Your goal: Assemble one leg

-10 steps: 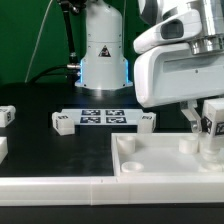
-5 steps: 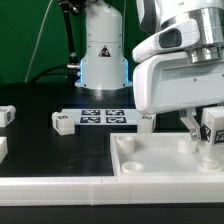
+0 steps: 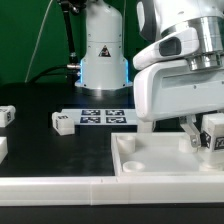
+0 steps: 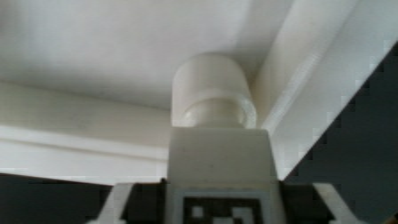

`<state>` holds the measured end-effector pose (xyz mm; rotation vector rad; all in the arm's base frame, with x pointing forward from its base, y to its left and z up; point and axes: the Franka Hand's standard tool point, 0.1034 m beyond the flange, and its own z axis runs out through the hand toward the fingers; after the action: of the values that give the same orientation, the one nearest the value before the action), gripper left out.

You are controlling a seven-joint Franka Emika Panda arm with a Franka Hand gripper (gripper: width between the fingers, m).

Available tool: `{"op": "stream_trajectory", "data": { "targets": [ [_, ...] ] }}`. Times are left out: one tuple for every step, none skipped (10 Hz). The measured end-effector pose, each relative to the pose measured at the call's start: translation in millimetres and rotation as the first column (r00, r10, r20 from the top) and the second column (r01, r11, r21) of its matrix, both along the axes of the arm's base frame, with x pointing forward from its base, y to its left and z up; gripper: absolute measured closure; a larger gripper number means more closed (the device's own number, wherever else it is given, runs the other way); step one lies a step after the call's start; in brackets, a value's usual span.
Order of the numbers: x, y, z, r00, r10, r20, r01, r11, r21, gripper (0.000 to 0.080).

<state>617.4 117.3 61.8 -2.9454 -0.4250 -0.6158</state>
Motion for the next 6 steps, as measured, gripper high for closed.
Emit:
{"op": "stream_trajectory", "data": {
  "targets": [
    [0.0, 0.0, 0.0, 1.0, -0.003, 0.025, 0.003, 1.0, 0.0, 0.0509],
    [0.2, -0.2, 0.2, 1.0, -0.004, 0.027, 0.004, 1.0, 0.0, 0.0509],
    [0.2, -0.2, 0.2, 1.0, -0.004, 0.027, 0.004, 1.0, 0.0, 0.0509],
    [0.2, -0.2, 0.2, 1.0, -0.004, 0.027, 0.004, 1.0, 0.0, 0.0301],
    [0.2, -0.2, 0.2, 1.0, -0.004, 0.027, 0.004, 1.0, 0.0, 0.0199],
    [0.2, -0.2, 0.2, 1.0, -0.004, 0.027, 0.004, 1.0, 0.0, 0.0199]
  ]
}}
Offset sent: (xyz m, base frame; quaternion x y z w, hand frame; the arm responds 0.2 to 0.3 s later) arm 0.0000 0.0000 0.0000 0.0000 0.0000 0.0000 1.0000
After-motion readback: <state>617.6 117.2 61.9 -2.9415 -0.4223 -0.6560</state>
